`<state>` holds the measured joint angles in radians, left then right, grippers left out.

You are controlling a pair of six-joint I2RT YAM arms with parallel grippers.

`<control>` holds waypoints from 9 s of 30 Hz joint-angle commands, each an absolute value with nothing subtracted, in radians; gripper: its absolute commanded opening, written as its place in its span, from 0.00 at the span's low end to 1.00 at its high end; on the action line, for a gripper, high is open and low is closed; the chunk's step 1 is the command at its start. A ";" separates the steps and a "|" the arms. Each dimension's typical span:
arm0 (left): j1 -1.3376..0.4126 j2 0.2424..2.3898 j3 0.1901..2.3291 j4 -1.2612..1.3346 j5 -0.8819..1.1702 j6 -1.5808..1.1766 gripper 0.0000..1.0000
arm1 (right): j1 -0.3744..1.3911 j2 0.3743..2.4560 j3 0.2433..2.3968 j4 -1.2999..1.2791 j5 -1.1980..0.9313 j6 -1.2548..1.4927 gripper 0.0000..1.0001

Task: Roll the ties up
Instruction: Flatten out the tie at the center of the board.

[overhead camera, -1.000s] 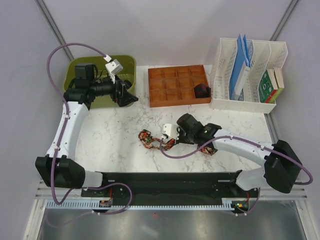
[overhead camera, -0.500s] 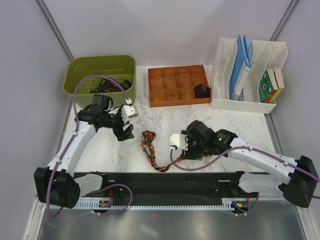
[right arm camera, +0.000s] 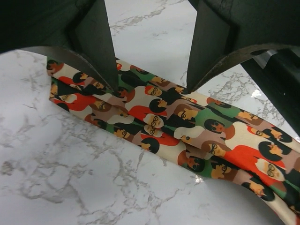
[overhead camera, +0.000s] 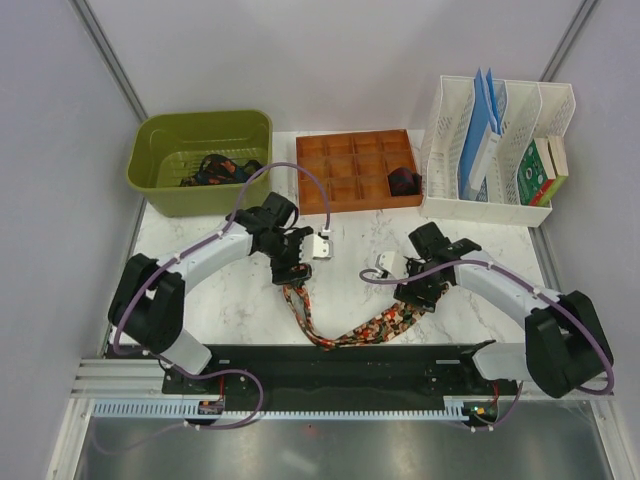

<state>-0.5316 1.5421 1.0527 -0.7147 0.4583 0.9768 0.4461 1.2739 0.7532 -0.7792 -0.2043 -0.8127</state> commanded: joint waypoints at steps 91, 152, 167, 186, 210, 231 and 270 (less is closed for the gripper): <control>-0.434 1.516 0.867 -0.770 0.203 1.220 0.53 | 0.058 1.467 0.753 -0.844 -0.115 -0.973 0.81; -0.449 1.480 0.871 -0.739 0.380 1.147 0.63 | -0.112 1.399 0.965 -1.101 -0.380 -1.040 0.98; -0.492 1.465 0.798 -0.743 0.354 1.169 0.47 | -0.488 1.612 1.112 -1.287 -0.437 -1.170 0.94; -0.391 1.583 0.804 -0.563 0.192 0.959 0.02 | -0.696 1.746 1.230 -1.345 -0.514 -1.104 0.88; -0.339 1.502 0.729 -0.583 0.170 0.894 0.02 | -0.770 1.862 1.169 -1.318 -0.810 -0.906 0.65; -0.339 1.517 0.747 -0.595 0.176 0.923 0.02 | -0.712 1.735 1.126 -1.077 -0.701 -0.859 0.54; -0.310 1.431 0.819 -0.716 0.301 0.994 0.26 | -0.512 1.813 1.098 -0.988 -0.586 -0.808 0.00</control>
